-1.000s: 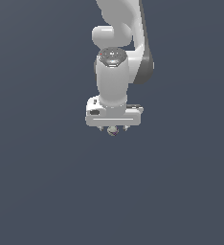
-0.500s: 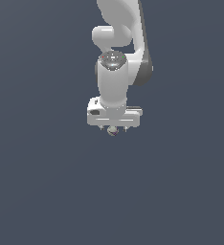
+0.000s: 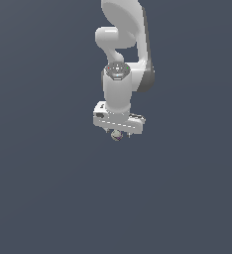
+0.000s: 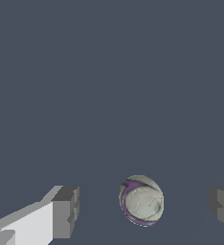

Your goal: Pick up the object and move it to a goal position.

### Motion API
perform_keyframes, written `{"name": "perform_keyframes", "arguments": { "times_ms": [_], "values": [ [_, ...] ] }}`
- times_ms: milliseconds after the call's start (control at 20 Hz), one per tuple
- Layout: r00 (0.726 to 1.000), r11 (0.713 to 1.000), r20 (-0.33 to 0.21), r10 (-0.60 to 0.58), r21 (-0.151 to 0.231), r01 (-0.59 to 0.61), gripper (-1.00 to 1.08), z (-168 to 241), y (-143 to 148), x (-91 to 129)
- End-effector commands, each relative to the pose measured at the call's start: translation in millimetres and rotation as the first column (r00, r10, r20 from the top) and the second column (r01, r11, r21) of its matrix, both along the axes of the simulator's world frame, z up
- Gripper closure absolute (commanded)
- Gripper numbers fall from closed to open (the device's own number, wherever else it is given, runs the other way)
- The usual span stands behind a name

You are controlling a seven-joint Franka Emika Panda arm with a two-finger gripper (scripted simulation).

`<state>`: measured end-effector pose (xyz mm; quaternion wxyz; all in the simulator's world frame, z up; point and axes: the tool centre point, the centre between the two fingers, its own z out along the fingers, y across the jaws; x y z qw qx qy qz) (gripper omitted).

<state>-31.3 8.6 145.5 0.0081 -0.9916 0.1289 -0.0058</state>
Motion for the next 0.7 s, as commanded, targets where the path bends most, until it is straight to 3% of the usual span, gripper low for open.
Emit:
{"name": "perform_keyframes", "arguments": {
  "times_ms": [0, 650],
  "values": [
    [0.998, 0.998, -0.003, -0.066, -0.001, 0.066, -0.92, -11, 0, -10],
    [0.942, 0.942, -0.013, -0.335, -0.011, 0.335, -0.92, -52, -2, -57]
  ]
}}
